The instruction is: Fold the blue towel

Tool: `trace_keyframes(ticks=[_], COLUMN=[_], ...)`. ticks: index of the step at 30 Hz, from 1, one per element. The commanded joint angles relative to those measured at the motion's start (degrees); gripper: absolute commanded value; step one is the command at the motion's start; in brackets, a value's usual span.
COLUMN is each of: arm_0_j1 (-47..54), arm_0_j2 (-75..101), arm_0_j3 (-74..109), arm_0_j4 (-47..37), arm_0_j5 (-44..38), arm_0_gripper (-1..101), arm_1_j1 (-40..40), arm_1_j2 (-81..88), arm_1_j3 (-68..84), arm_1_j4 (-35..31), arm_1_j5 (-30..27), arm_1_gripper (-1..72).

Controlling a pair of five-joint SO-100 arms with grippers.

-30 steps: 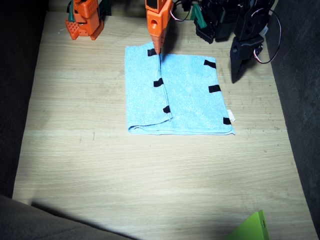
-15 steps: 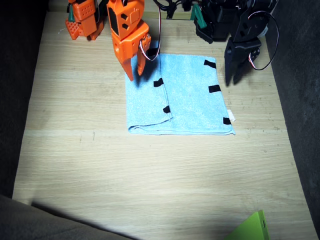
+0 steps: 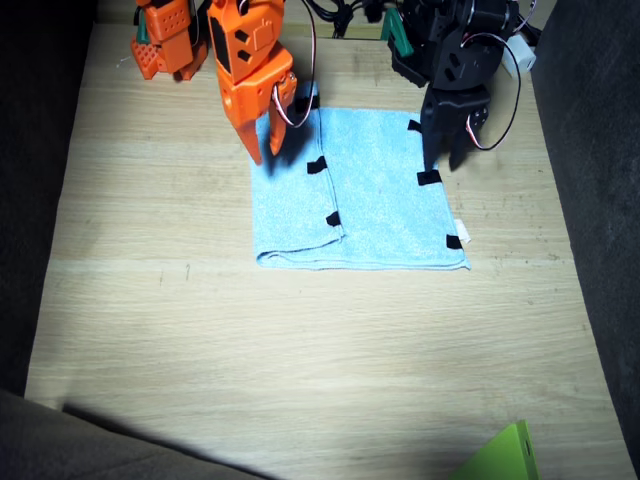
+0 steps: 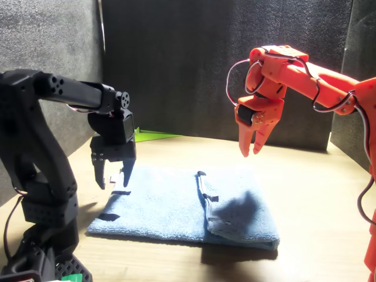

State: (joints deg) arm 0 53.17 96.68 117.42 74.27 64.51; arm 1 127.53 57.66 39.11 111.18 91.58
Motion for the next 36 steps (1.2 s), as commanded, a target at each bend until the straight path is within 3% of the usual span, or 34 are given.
trace_keyframes(ticks=[1,12,27,31,36], arm_0_j1=[2.5,-0.5,-1.7,-1.0,-1.8], arm_0_j2=[3.3,-3.4,-11.8,-12.0,-11.7], arm_0_j3=[0.8,-1.4,-10.4,-10.9,-9.8], arm_0_j4=[-0.1,-0.9,-1.0,-1.8,-2.7], arm_0_j5=[-0.4,-0.6,-3.5,-3.9,-3.3], arm_0_gripper=[28,27,22,0,0], arm_1_j1=[0.7,-0.6,-10.0,-13.0,-15.6], arm_1_j2=[1.4,1.3,7.3,11.3,14.9], arm_1_j3=[-1.7,-1.7,-0.4,1.9,3.6], arm_1_j4=[0.2,0.2,0.2,0.2,0.2], arm_1_j5=[1.4,1.7,-1.1,-2.1,-2.6], arm_1_gripper=[15.8,15.3,14.3,14.3,14.0])
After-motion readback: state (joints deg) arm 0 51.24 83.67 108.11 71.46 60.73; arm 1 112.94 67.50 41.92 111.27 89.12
